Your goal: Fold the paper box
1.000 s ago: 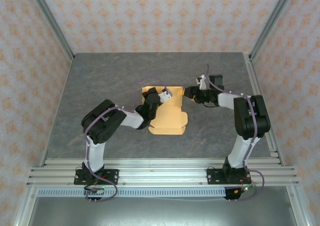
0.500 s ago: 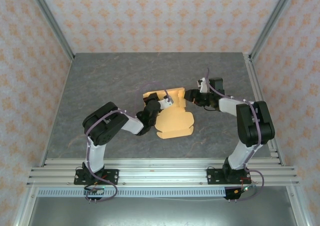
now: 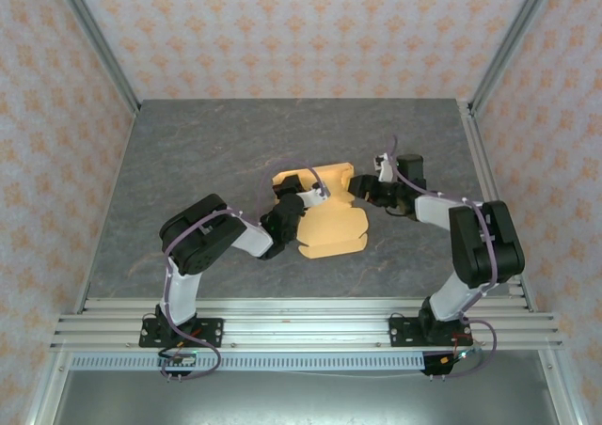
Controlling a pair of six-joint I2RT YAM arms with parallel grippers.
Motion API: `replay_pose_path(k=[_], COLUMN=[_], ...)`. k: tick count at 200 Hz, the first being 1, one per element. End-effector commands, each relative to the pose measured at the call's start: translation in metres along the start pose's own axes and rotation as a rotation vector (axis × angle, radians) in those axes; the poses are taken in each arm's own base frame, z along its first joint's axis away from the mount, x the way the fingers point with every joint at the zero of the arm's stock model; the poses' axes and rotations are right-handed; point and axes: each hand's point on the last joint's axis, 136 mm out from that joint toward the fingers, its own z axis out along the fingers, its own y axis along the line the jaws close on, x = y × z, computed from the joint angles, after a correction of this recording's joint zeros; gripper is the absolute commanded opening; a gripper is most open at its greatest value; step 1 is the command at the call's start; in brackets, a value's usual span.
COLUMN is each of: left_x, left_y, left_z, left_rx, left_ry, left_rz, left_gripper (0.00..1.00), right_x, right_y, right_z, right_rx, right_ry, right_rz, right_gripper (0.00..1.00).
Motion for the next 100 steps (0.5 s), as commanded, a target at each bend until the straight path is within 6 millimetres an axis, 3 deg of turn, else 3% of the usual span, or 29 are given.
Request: replay_pose_path(k=[1,27,69,100], left_x=[-0.007,-0.008,-0.015,-0.018], left_y=[0.014,0.014,0.004,0.008], left_z=[-0.007,-0.014,-0.024,-0.023], left_rx=[-0.039,-0.041,-0.05,-0.059], left_ry=[-0.031,-0.04,-0.063,-0.065], left_rz=[-0.029,0.004,0.079,0.073], left_gripper=[0.0,0.0,0.0,0.0], right_x=[-0.016,-0.019,-0.013,-0.011], right_y=[0.016,0.013,0.011,0.017], right_z=[-0.012,-0.022,-0.021,-0.021], right_rx=[0.004,0.077,0.068,0.034], right_ry=[-0.078,-0.095,-0.084,-0.079], right_rz=[-0.085,-0.106,-0.102,-0.102], right_gripper=[0.6,0.64,0.58,0.57])
